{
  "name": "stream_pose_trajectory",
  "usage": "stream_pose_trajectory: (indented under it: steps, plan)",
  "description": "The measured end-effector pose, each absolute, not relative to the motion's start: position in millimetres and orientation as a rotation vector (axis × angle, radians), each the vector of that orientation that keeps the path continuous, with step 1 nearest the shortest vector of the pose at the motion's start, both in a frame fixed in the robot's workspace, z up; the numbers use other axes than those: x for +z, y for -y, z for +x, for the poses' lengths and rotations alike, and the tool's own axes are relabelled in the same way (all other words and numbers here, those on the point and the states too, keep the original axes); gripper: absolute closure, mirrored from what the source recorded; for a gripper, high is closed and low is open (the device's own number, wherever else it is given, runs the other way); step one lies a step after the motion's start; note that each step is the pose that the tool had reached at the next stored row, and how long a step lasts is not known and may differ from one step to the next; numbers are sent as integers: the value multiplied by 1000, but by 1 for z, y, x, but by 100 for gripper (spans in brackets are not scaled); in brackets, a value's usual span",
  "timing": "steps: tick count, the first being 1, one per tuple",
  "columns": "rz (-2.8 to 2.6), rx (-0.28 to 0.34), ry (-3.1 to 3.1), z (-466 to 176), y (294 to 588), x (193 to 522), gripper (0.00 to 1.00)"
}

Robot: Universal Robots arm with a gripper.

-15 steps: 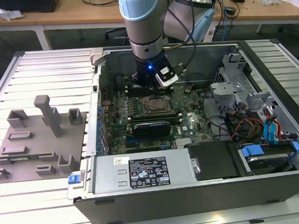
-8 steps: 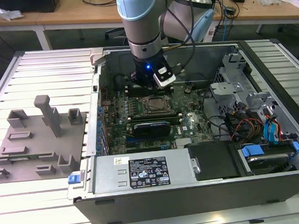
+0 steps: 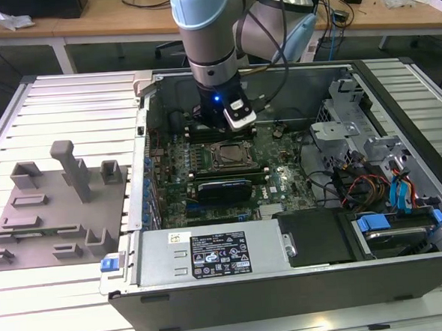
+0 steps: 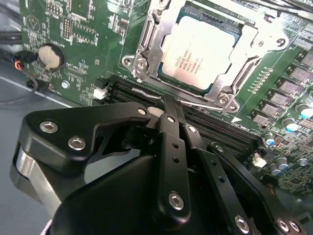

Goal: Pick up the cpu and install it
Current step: 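Install the first cpu locking lever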

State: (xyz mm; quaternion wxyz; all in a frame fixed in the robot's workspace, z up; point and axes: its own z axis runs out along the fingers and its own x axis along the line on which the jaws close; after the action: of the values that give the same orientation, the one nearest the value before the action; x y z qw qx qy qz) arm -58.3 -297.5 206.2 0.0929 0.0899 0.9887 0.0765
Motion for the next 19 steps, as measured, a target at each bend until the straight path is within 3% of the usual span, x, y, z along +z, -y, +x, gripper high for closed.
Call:
stream_pose_trajectory:
  steps: [19]
  plan:
    - [396, 214, -2914, -60, 298, 204, 89]
